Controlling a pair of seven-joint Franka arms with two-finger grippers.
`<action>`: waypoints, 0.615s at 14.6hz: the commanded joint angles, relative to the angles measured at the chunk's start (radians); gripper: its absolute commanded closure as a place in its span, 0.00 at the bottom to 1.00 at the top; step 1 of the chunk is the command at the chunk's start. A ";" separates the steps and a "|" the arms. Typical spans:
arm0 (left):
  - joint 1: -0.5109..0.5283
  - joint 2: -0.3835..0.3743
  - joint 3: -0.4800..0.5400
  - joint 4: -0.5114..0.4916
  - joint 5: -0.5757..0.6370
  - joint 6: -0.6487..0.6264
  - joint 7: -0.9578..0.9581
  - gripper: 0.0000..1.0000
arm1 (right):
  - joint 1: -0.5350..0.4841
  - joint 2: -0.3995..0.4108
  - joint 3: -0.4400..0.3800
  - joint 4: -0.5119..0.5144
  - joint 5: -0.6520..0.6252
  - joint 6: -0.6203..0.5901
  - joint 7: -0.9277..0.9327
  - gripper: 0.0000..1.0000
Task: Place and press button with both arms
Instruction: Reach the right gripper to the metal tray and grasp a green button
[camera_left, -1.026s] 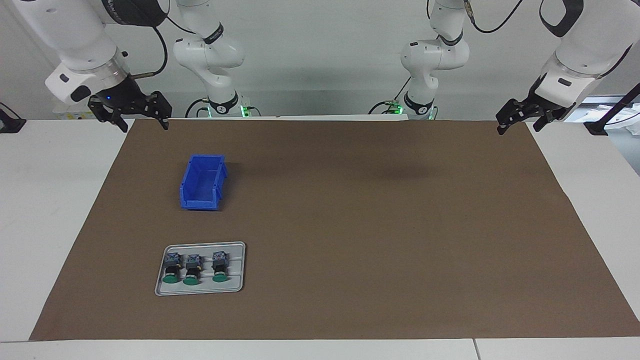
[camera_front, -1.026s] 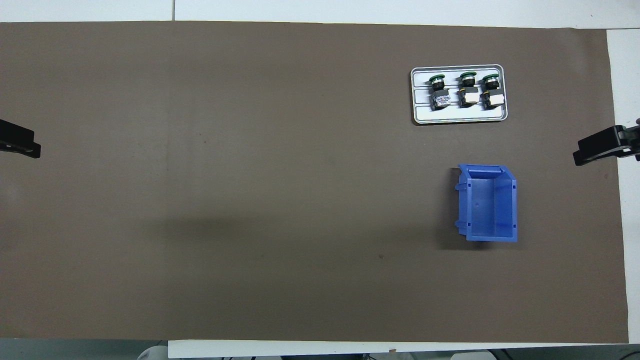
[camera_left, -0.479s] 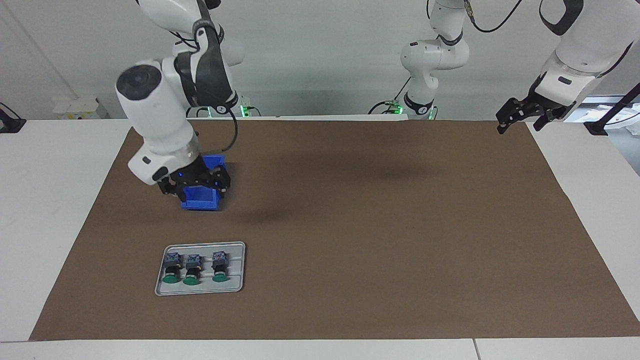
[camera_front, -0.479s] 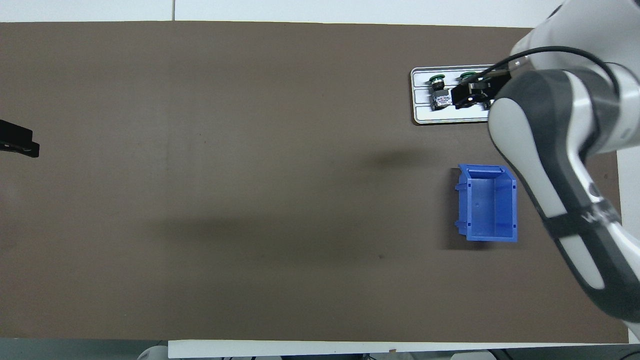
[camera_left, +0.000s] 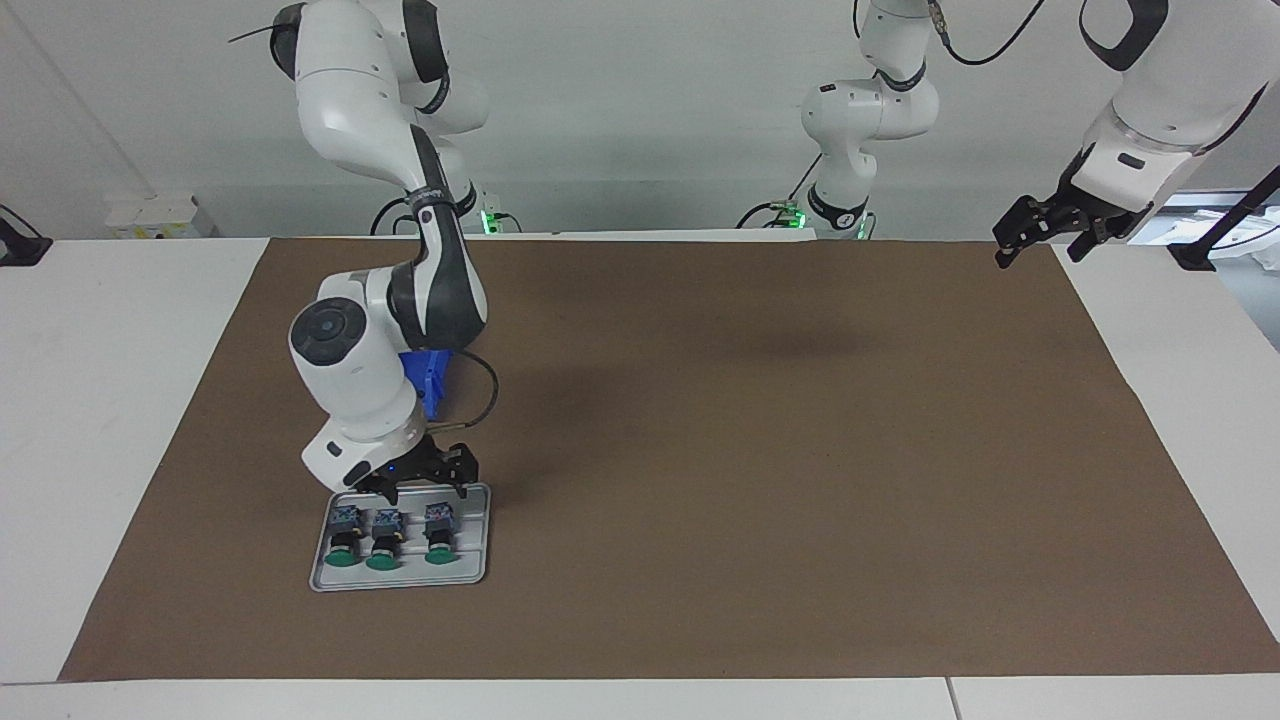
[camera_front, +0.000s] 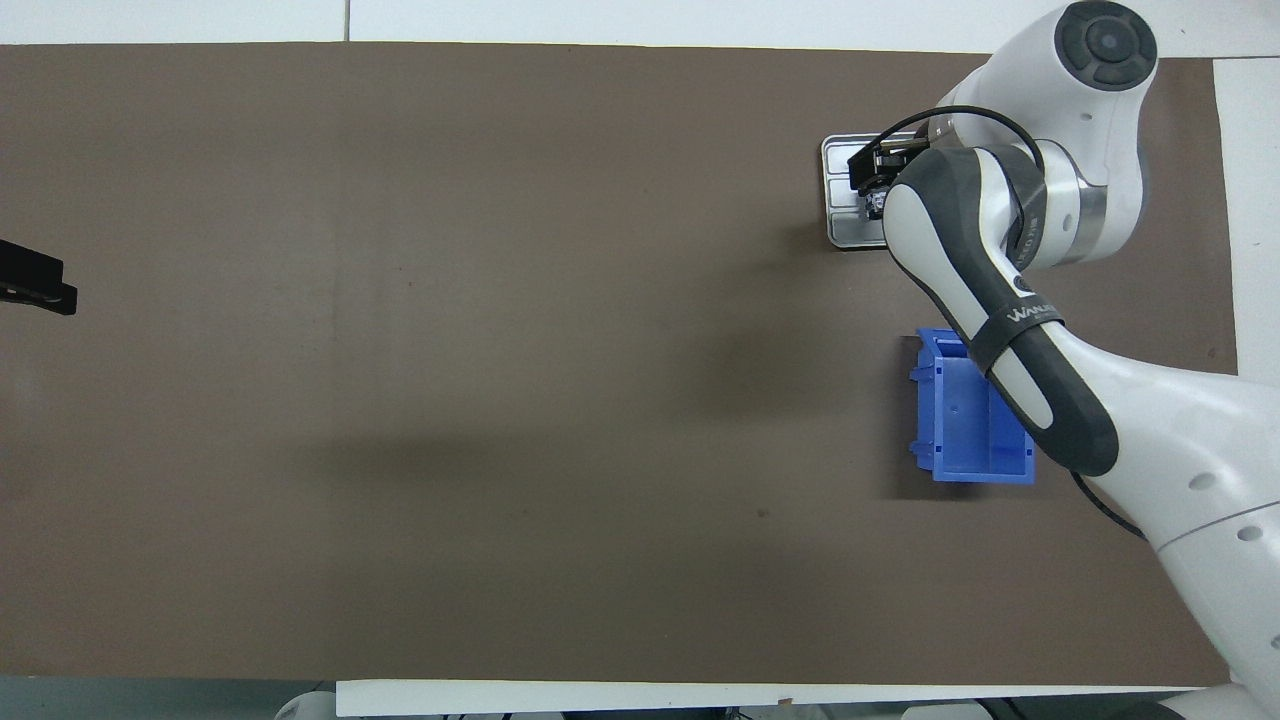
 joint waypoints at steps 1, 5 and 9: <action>0.005 -0.014 0.001 -0.014 -0.003 0.014 -0.003 0.00 | -0.002 0.052 0.004 0.026 0.019 0.047 -0.041 0.03; 0.005 -0.016 0.001 -0.014 -0.003 0.014 -0.004 0.00 | -0.010 0.086 0.004 0.023 0.021 0.094 -0.101 0.09; 0.005 -0.016 0.001 -0.014 -0.003 0.015 -0.003 0.00 | -0.010 0.091 0.004 0.001 0.022 0.098 -0.119 0.48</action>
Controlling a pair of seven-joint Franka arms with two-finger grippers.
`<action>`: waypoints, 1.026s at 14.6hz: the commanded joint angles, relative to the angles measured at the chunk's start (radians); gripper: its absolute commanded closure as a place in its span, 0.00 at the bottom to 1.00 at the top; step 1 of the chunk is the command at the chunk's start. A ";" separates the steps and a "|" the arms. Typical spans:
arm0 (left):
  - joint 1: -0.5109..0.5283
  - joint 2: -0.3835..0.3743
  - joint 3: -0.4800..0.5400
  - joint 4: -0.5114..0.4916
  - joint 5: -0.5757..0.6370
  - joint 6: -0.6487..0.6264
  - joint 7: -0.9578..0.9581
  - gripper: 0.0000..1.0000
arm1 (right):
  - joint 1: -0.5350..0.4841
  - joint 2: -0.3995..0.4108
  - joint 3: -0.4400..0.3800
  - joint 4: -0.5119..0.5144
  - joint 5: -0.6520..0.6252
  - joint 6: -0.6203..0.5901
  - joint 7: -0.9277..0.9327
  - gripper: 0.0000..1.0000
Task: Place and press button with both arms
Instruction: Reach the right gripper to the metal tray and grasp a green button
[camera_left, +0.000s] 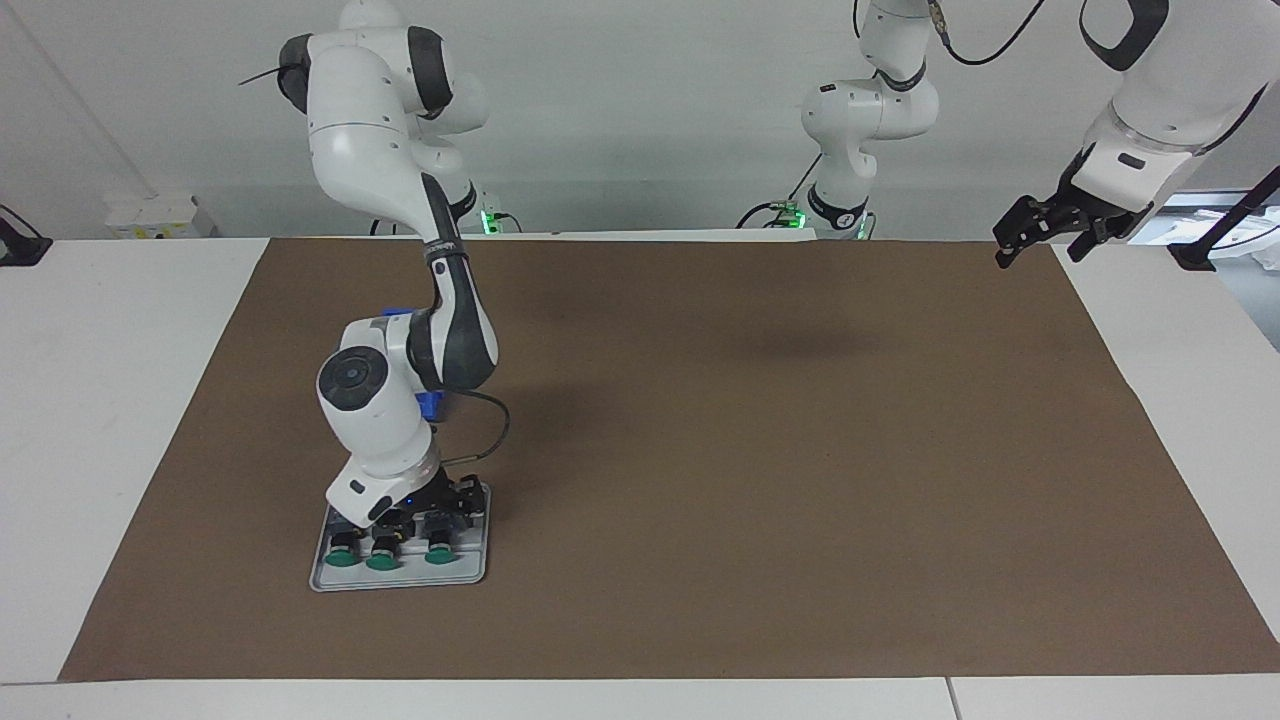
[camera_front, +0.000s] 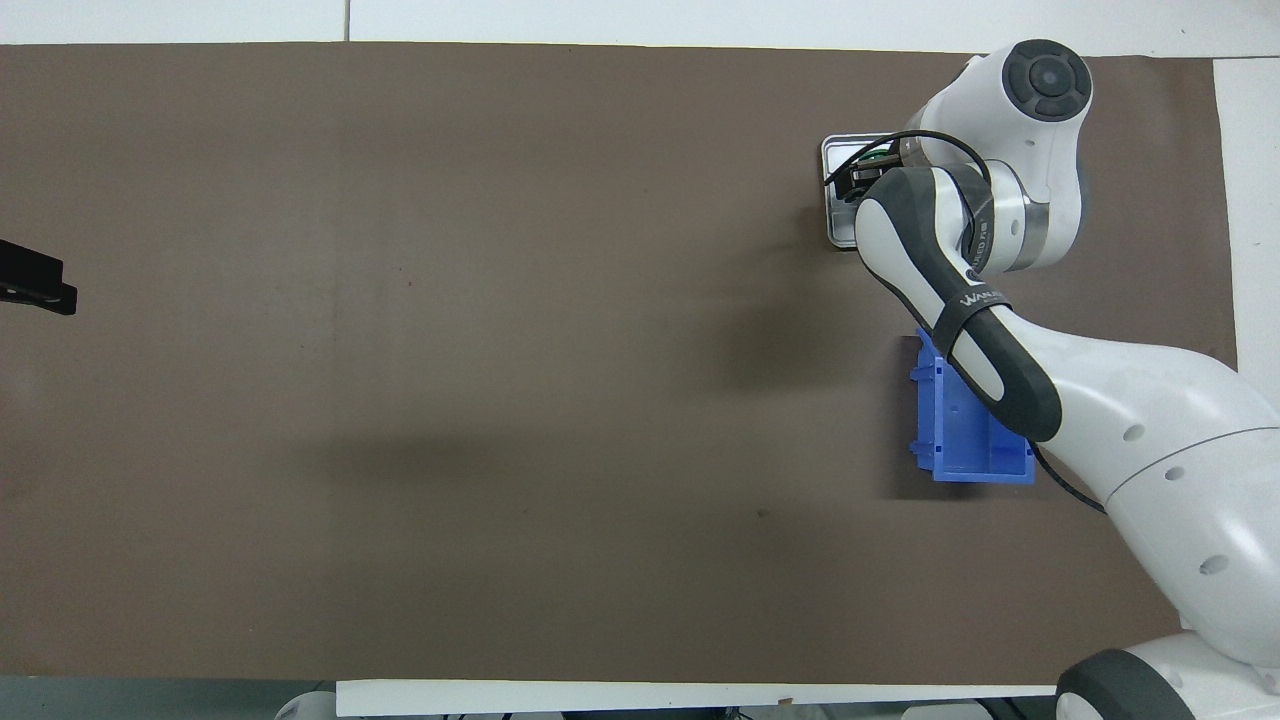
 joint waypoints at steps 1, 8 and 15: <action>0.005 -0.014 0.001 -0.014 -0.003 0.015 -0.003 0.00 | -0.009 0.009 0.004 -0.004 0.021 0.012 -0.061 0.58; 0.005 -0.016 0.001 -0.014 -0.003 0.015 -0.003 0.00 | 0.021 -0.041 0.004 0.156 0.022 -0.288 0.064 1.00; 0.008 -0.014 0.003 -0.014 -0.003 0.017 0.003 0.00 | 0.297 -0.080 0.004 0.159 0.021 -0.382 0.886 1.00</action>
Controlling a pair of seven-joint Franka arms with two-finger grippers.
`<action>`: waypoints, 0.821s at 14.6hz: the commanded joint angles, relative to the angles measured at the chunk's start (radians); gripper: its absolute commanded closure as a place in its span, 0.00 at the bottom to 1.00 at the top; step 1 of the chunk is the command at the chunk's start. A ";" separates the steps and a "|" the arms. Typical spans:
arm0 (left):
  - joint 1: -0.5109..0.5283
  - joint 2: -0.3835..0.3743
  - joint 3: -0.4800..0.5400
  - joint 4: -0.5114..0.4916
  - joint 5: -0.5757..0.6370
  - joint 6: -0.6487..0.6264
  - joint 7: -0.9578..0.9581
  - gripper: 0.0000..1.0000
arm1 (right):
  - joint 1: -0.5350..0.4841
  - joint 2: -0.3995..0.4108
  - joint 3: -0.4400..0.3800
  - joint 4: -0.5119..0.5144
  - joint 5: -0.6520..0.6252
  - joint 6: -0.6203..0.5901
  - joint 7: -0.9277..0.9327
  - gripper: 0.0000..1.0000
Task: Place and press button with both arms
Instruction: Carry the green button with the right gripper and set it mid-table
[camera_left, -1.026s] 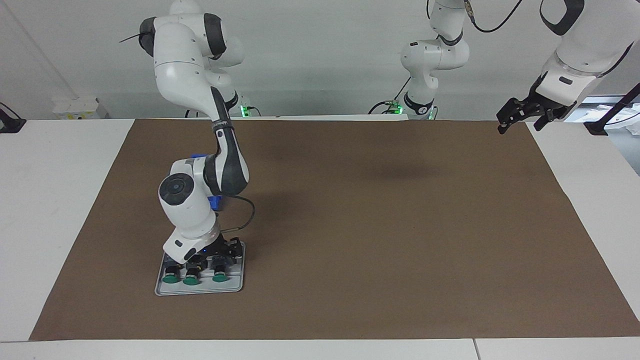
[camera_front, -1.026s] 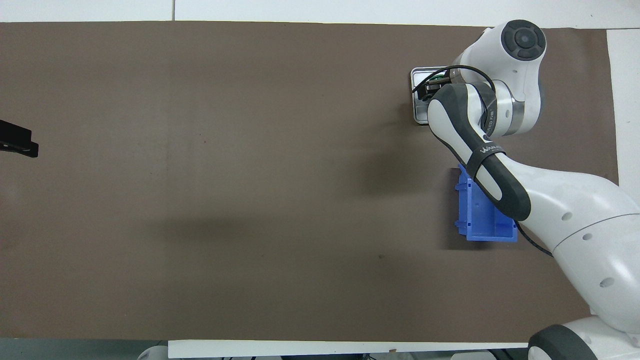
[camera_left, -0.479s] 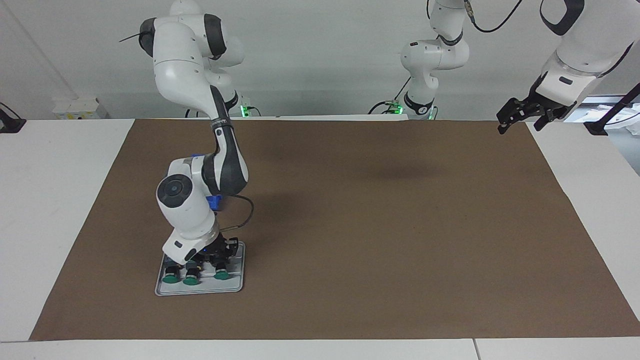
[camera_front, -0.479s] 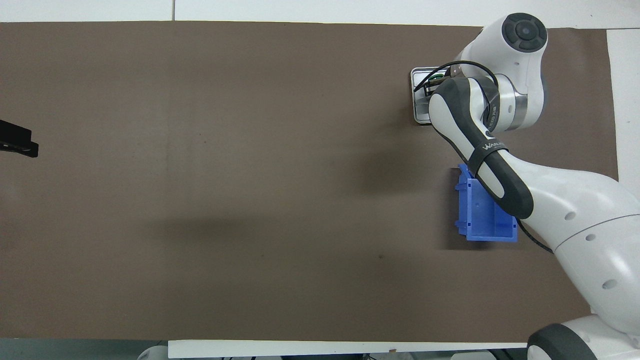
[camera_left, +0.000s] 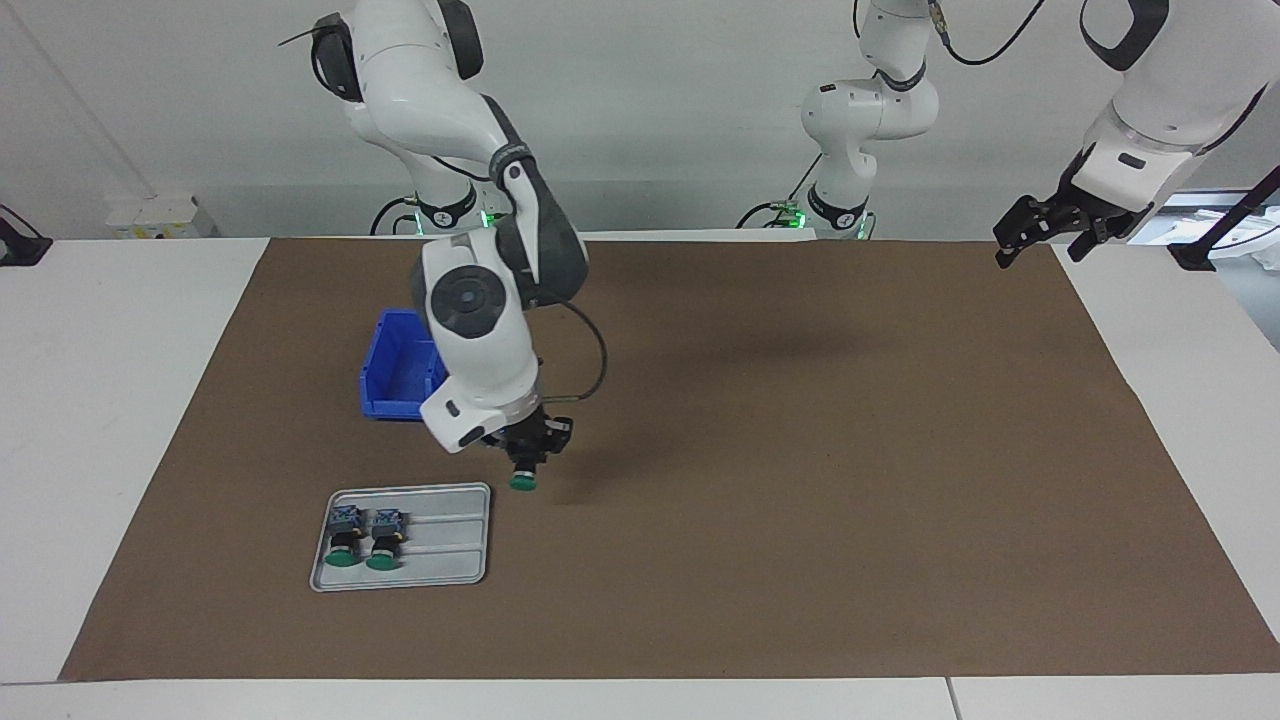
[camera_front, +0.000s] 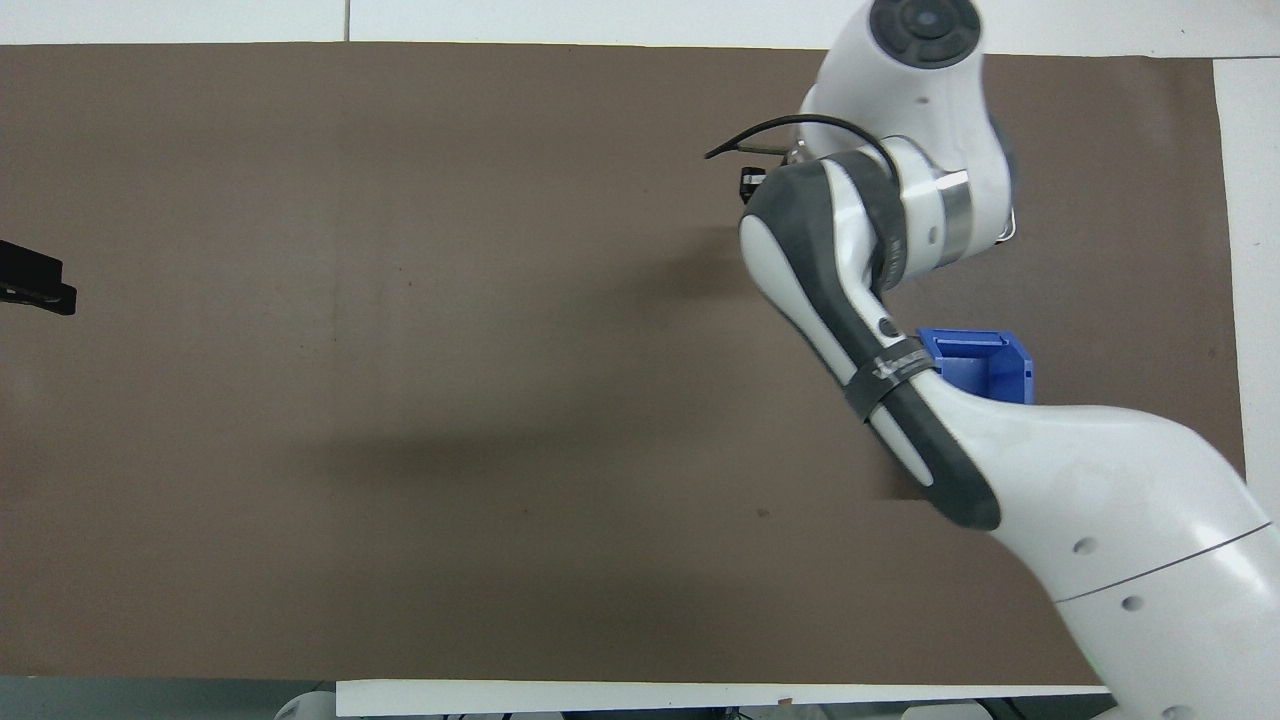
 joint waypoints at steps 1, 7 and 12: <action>0.007 -0.016 0.003 -0.014 -0.003 0.017 0.003 0.00 | 0.078 0.004 -0.004 0.000 0.006 0.007 0.393 1.00; 0.007 -0.016 0.002 -0.014 -0.003 0.015 0.002 0.00 | 0.247 0.034 0.000 -0.017 0.015 0.137 1.226 0.95; 0.009 -0.025 0.003 -0.026 -0.003 0.015 0.008 0.00 | 0.299 0.149 0.002 -0.017 0.028 0.231 1.519 0.95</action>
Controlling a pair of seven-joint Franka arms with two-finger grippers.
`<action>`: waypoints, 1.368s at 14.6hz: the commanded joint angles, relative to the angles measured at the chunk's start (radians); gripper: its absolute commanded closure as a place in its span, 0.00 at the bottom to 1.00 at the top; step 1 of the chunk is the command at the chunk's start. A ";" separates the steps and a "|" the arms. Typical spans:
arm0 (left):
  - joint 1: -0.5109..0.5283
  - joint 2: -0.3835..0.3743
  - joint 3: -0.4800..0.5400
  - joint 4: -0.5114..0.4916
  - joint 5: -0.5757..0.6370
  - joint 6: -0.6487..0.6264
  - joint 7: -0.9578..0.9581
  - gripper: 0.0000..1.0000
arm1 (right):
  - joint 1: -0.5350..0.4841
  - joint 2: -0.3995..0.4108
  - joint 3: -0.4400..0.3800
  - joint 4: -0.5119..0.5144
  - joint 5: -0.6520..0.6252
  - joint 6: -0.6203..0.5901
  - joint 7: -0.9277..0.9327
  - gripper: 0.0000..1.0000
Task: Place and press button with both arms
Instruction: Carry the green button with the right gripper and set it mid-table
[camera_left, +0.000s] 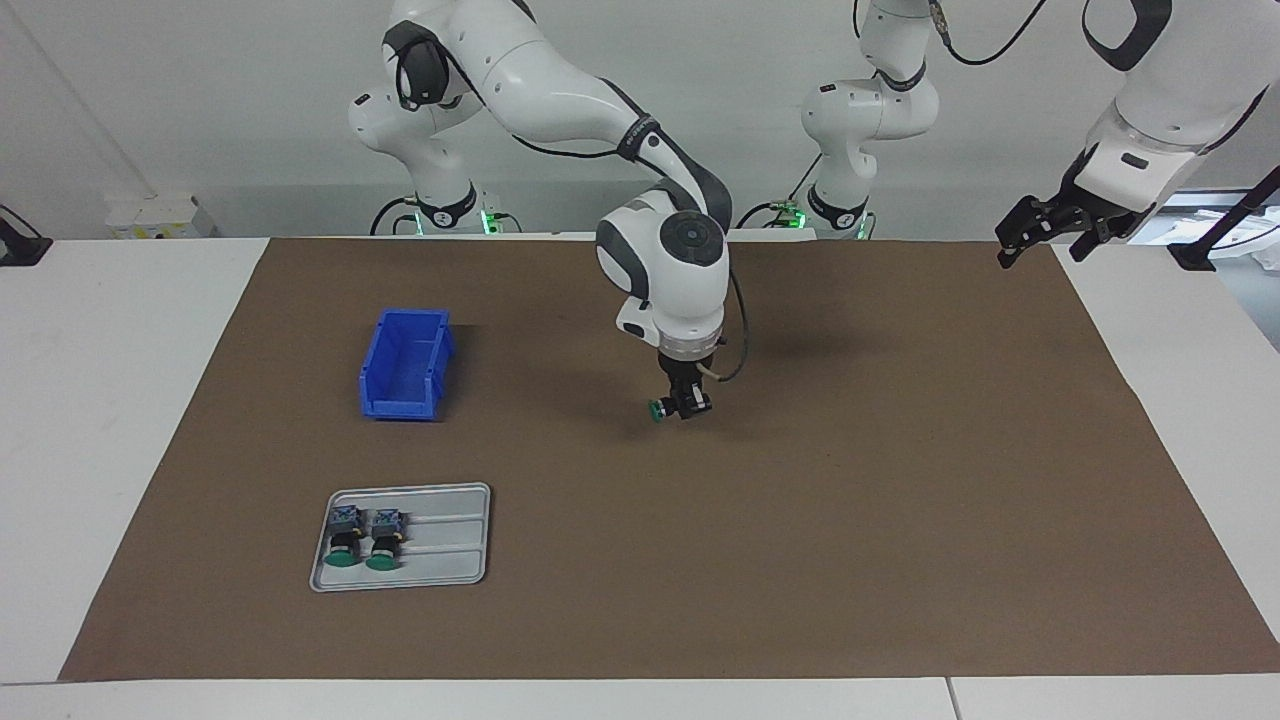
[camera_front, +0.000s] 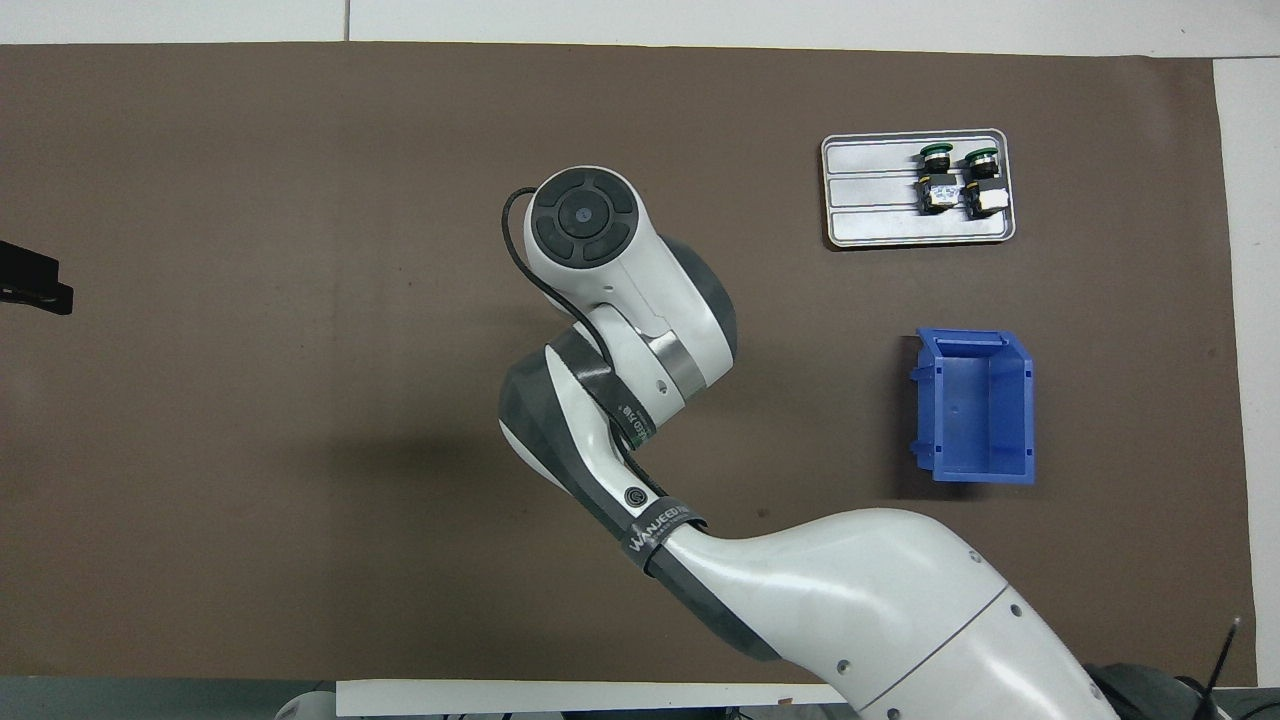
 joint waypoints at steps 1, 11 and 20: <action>0.007 -0.025 0.002 -0.032 -0.003 0.015 0.006 0.00 | 0.013 0.063 0.001 0.002 0.013 0.054 0.083 0.93; 0.007 -0.030 0.004 -0.041 -0.001 0.014 -0.003 0.00 | -0.035 -0.041 0.001 0.009 -0.013 0.002 -0.038 0.00; 0.007 -0.045 0.008 -0.070 -0.001 0.018 -0.041 0.00 | -0.347 -0.369 -0.001 -0.060 -0.010 -0.348 -0.940 0.00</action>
